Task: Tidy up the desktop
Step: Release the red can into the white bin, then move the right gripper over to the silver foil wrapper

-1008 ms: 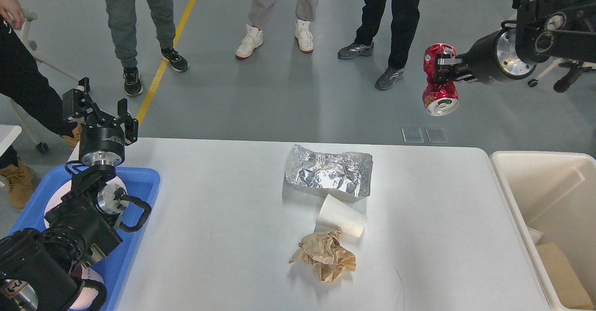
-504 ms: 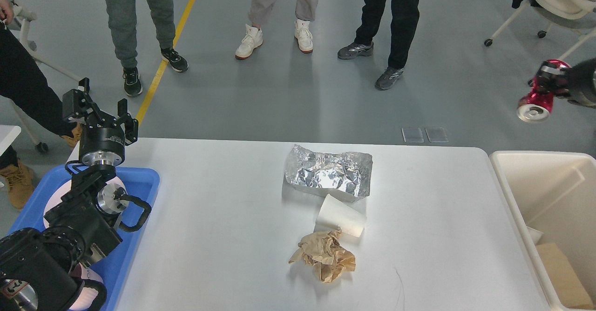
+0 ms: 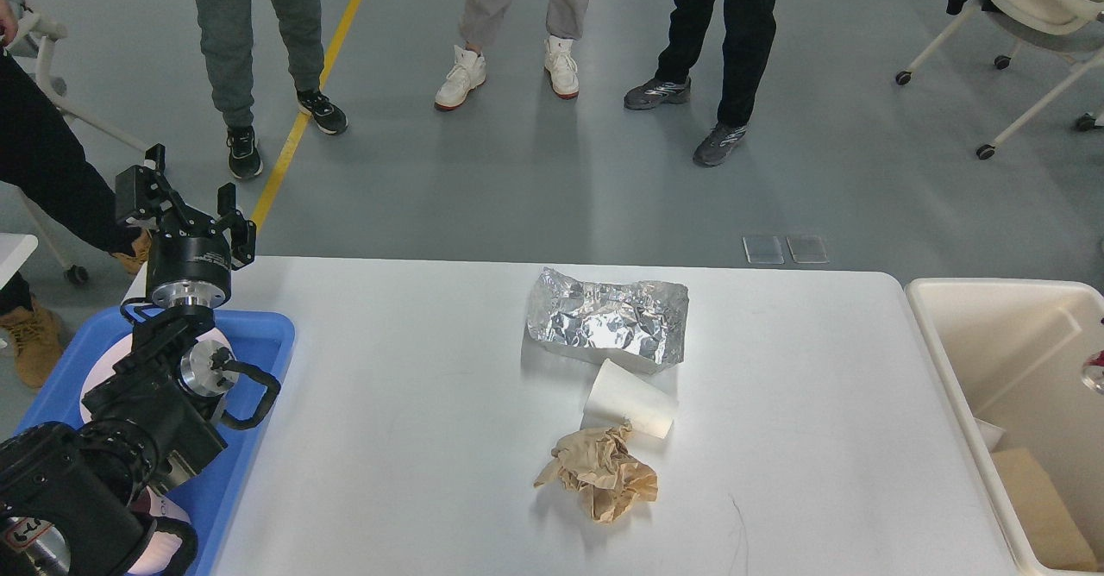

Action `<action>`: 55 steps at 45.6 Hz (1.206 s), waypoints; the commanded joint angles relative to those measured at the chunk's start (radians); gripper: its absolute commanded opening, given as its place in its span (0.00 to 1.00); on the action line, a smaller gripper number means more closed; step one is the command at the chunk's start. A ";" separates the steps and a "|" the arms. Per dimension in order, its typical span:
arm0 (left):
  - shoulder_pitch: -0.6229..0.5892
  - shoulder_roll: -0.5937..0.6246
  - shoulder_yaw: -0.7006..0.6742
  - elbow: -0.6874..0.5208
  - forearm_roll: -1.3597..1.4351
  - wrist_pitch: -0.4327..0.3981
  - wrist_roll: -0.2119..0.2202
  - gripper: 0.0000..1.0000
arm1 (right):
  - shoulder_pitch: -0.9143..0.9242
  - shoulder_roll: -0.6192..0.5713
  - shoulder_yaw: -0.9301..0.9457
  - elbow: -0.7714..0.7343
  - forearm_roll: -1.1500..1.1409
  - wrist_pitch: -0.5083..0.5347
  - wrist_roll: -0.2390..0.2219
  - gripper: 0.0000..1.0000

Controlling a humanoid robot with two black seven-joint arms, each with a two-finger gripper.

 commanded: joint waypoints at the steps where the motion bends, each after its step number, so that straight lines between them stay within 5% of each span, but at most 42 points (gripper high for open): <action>1: 0.000 0.000 0.000 0.000 0.000 0.000 0.000 0.96 | -0.045 0.015 -0.002 0.001 0.001 -0.047 0.000 0.92; 4: 0.000 0.000 0.000 0.000 0.000 0.000 0.000 0.96 | -0.047 0.015 -0.002 0.002 0.001 -0.047 0.000 1.00; 13: 0.000 0.000 0.000 0.000 0.000 0.000 0.000 0.96 | -0.018 0.046 -0.003 0.027 0.010 -0.036 0.000 1.00; 26: 0.000 0.000 0.000 0.000 0.000 0.000 0.000 0.96 | 0.364 0.098 -0.149 0.289 0.013 0.034 0.000 1.00; 45: 0.000 0.000 0.000 0.000 0.000 0.000 0.000 0.96 | 0.844 0.351 -0.301 0.605 0.014 0.501 0.005 1.00; 55: 0.000 0.000 0.000 0.000 0.000 0.000 0.000 0.96 | 1.074 0.426 -0.299 0.775 0.036 0.627 0.008 1.00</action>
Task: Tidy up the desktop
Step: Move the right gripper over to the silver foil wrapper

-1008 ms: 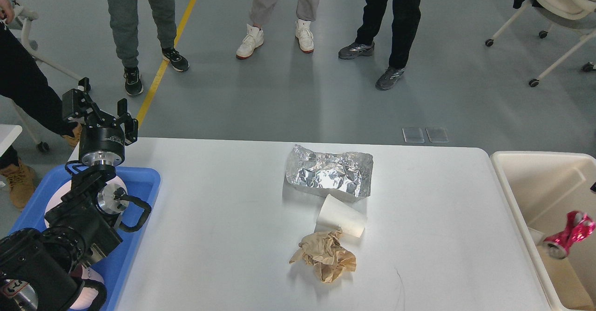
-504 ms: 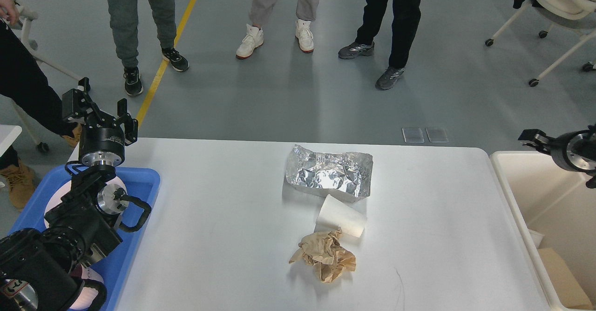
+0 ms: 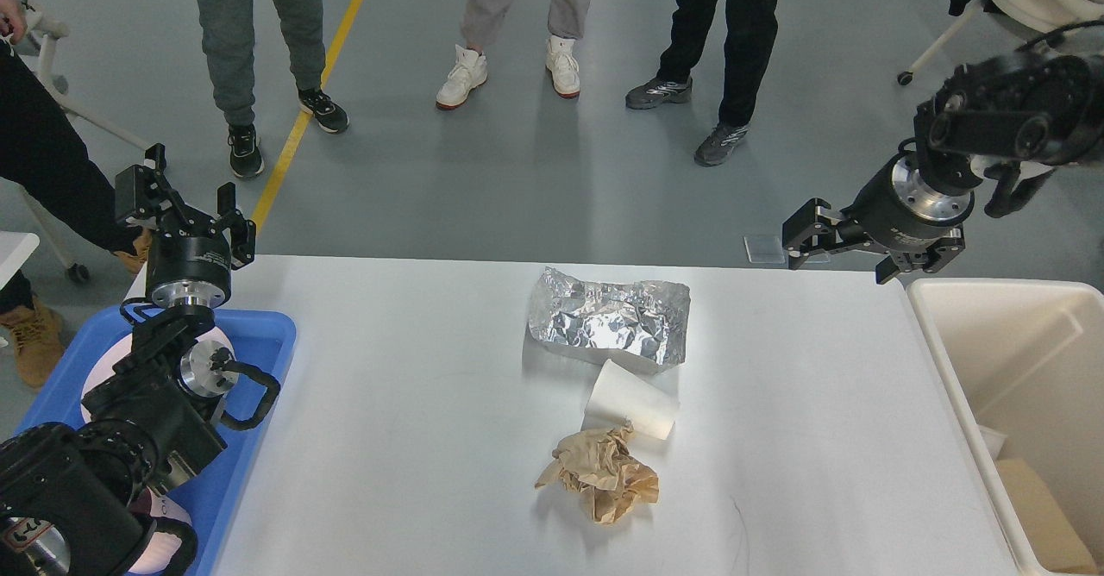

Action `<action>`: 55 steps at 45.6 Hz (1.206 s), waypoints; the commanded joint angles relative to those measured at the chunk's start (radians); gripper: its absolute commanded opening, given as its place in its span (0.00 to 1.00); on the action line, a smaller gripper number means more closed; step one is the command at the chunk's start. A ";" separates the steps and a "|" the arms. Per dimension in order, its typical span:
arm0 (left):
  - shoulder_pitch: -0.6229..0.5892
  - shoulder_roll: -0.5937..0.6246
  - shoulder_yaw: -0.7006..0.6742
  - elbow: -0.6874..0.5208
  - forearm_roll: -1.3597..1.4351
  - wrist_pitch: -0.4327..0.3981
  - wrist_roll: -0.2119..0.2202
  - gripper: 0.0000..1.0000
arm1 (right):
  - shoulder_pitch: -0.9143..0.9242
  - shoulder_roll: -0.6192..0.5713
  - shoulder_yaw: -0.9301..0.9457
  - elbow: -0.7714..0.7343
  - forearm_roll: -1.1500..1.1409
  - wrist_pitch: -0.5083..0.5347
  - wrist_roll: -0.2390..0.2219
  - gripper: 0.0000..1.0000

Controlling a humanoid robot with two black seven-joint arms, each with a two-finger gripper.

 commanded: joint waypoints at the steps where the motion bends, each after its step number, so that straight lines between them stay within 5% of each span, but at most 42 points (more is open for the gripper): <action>1: 0.000 0.000 0.000 0.000 0.000 0.000 0.000 0.96 | 0.147 0.037 0.001 0.099 0.030 0.057 0.001 1.00; 8: 0.000 0.000 0.000 0.000 0.000 0.000 0.000 0.96 | 0.265 0.052 -0.001 0.145 0.122 0.081 0.001 1.00; 17: 0.000 0.000 0.000 0.000 0.000 0.000 0.000 0.96 | 0.178 0.058 0.015 0.107 0.131 0.025 0.000 1.00; 32: 0.000 0.000 0.000 0.000 0.000 0.000 0.000 0.96 | -0.230 0.147 0.027 -0.088 0.133 -0.374 -0.008 1.00; 55: 0.000 0.000 0.000 0.000 0.000 0.000 0.000 0.96 | -0.496 0.371 0.039 -0.402 0.131 -0.397 -0.008 1.00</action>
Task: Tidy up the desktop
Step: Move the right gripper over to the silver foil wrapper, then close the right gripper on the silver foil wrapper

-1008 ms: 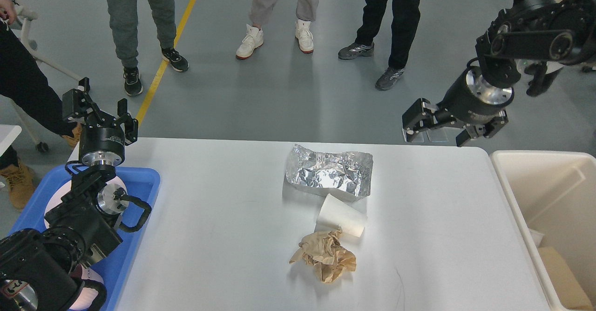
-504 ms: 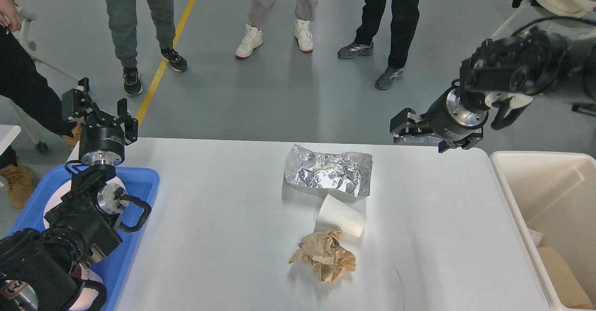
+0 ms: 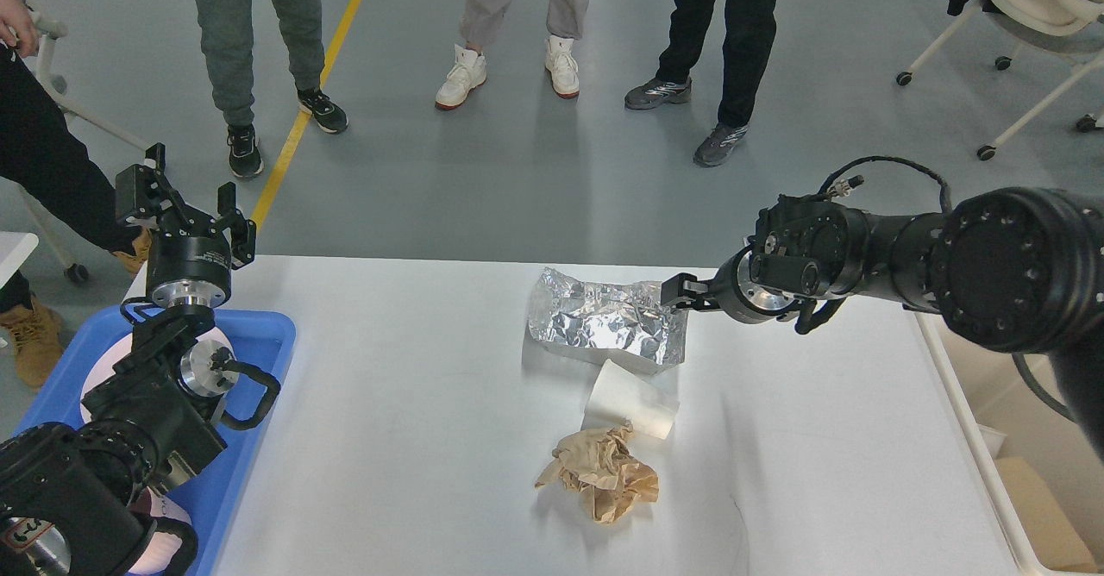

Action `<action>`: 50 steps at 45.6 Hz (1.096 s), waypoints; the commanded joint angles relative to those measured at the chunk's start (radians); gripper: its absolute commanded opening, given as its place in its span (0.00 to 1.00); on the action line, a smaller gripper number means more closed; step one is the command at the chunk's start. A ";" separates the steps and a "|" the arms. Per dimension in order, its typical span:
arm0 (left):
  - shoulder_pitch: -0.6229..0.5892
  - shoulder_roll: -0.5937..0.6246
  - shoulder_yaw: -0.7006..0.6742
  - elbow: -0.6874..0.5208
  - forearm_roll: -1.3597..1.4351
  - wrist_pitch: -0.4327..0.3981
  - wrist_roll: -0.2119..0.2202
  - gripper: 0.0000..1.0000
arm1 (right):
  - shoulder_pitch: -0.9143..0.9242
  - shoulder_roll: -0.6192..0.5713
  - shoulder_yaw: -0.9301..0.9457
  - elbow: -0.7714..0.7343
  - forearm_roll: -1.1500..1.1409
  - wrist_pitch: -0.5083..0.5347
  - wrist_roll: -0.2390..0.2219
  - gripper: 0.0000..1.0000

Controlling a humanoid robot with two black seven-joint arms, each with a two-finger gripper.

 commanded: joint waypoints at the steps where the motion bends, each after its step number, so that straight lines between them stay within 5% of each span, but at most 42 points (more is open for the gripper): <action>1: 0.000 0.000 0.000 0.000 0.000 0.000 0.000 0.96 | -0.060 0.051 -0.002 -0.101 0.000 0.001 0.000 1.00; 24: 0.000 0.000 0.000 0.000 0.000 0.000 0.000 0.96 | -0.313 0.088 -0.002 -0.384 0.000 -0.003 -0.001 1.00; 34: 0.000 0.000 0.000 0.000 0.000 0.000 0.000 0.96 | -0.404 0.088 -0.002 -0.441 0.001 -0.129 -0.003 1.00; 42: 0.000 0.000 0.000 0.000 0.000 0.000 0.000 0.96 | -0.447 0.086 0.000 -0.441 0.001 -0.260 -0.001 0.86; 50: 0.000 0.000 0.000 0.000 0.000 0.000 0.000 0.96 | -0.464 0.086 0.000 -0.440 -0.002 -0.283 0.000 0.67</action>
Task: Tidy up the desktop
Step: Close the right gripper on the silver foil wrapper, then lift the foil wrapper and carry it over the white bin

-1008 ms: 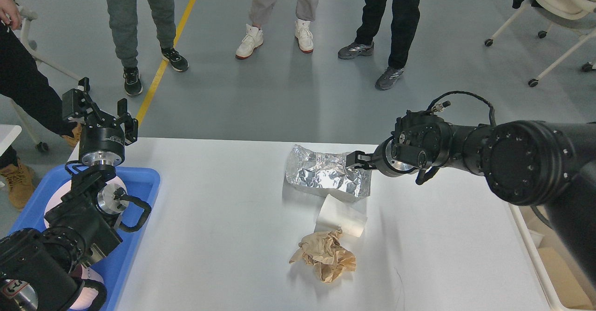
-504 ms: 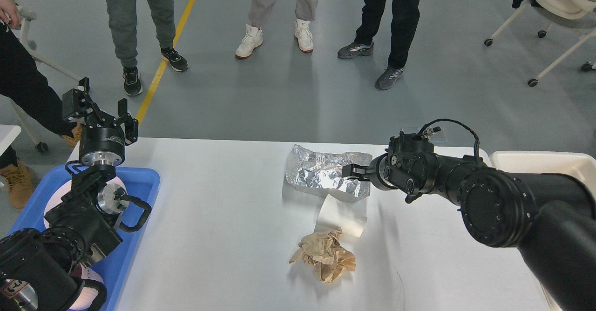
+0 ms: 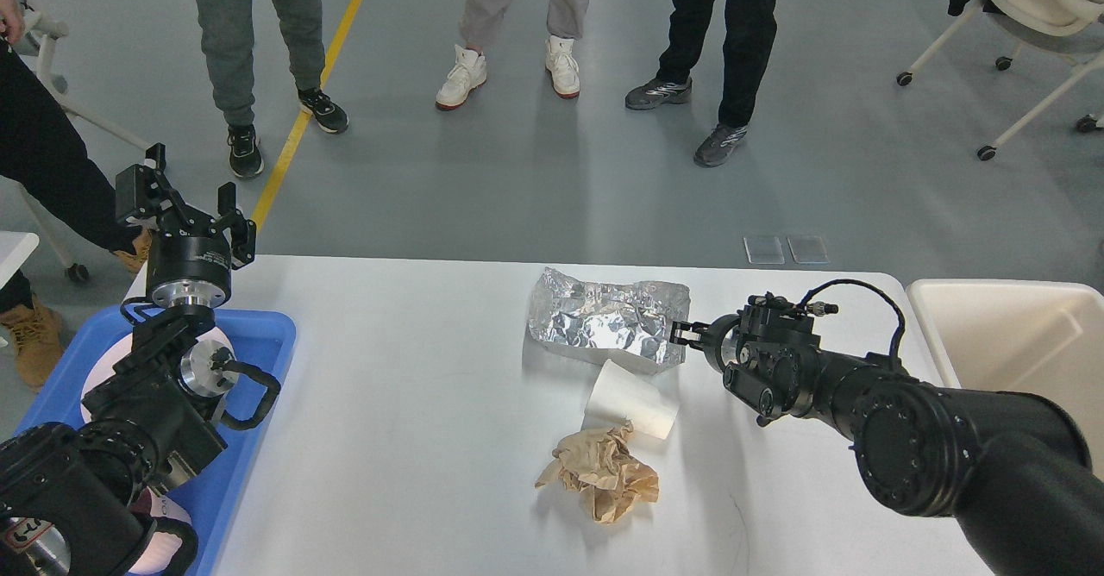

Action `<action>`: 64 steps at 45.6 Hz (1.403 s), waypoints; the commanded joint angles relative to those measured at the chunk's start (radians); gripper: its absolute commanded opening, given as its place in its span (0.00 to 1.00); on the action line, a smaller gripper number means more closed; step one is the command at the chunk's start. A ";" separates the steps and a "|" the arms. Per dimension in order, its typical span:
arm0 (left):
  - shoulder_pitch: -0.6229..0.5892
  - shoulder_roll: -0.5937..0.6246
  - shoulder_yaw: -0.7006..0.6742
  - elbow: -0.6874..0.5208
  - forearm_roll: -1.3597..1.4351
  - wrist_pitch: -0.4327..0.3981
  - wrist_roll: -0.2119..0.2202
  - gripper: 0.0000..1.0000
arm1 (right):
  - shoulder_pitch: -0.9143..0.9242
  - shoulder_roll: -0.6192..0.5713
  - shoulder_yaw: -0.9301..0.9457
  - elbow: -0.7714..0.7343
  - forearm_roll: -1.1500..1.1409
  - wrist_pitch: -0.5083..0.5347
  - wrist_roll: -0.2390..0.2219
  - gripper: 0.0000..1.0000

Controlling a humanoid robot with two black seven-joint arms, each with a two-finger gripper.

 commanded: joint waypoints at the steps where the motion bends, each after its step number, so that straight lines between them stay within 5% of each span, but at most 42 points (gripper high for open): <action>1: 0.000 0.000 0.000 0.000 0.000 0.000 0.000 0.96 | -0.011 0.002 -0.001 0.002 -0.005 -0.009 0.002 0.67; 8: 0.000 0.000 0.000 0.000 0.000 0.000 0.000 0.96 | -0.014 0.003 -0.001 0.006 -0.012 -0.009 0.005 0.65; 28: 0.000 0.000 0.000 0.000 0.000 0.000 0.000 0.96 | -0.020 0.002 0.001 0.017 -0.015 -0.004 0.005 0.01; 47: 0.000 0.000 0.000 0.000 0.000 0.000 0.000 0.96 | 0.050 -0.009 0.042 0.055 -0.009 0.010 0.008 0.00; 64: 0.000 0.000 0.000 0.000 0.000 0.000 0.000 0.96 | 0.503 -0.337 0.171 0.551 -0.012 0.094 0.011 0.00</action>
